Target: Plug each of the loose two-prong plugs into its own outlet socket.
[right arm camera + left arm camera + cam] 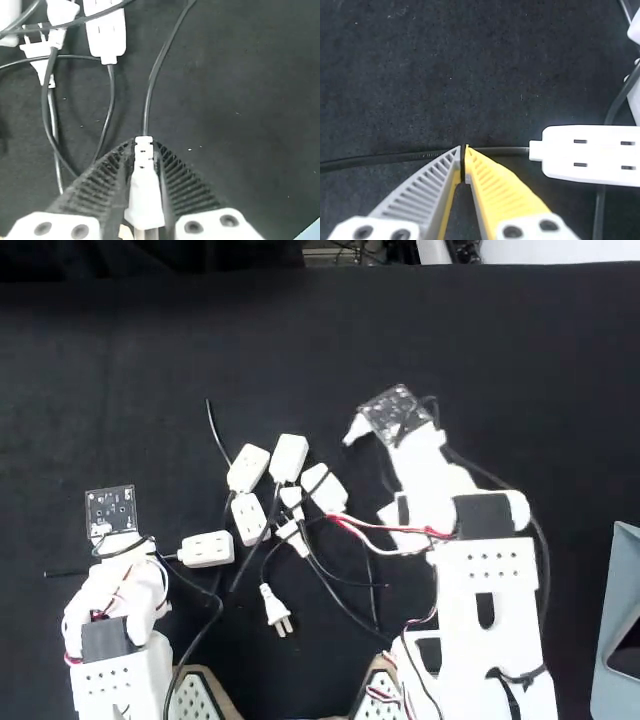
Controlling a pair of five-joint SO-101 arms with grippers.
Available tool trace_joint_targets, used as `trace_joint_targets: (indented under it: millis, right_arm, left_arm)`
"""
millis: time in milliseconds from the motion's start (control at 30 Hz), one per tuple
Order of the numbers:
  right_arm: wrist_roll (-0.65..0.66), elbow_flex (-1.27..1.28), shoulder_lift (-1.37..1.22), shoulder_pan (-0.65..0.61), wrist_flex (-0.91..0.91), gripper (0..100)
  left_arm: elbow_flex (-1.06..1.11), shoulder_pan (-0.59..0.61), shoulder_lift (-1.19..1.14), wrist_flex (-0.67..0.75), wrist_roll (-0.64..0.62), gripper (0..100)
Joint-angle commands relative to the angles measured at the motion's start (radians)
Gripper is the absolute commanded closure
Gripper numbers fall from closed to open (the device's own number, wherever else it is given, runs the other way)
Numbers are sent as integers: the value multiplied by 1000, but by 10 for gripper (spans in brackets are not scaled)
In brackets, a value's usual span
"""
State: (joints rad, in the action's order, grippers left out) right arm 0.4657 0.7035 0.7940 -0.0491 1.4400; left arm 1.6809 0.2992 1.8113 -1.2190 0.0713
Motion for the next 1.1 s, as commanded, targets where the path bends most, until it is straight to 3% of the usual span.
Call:
trace_joint_targets:
  millis: [0,167,300,467,733,1067]
  right_arm:
    - [3,53,21,18,-101,987]
    - [3,295,21,15,-350,987]
    - [6,397,21,15,-442,982]
    - [3,407,19,14,-379,885]
    - [2,381,19,-34,-293,893]
    - [-144,254,-124,-109,-104,893]
  left_arm:
    - [19,10,5,18,0,970]
    - [19,10,5,18,0,970]
    - [19,10,5,18,0,970]
    - [19,10,5,18,0,970]
    - [19,10,5,18,0,970]
    - [19,12,5,18,0,970]
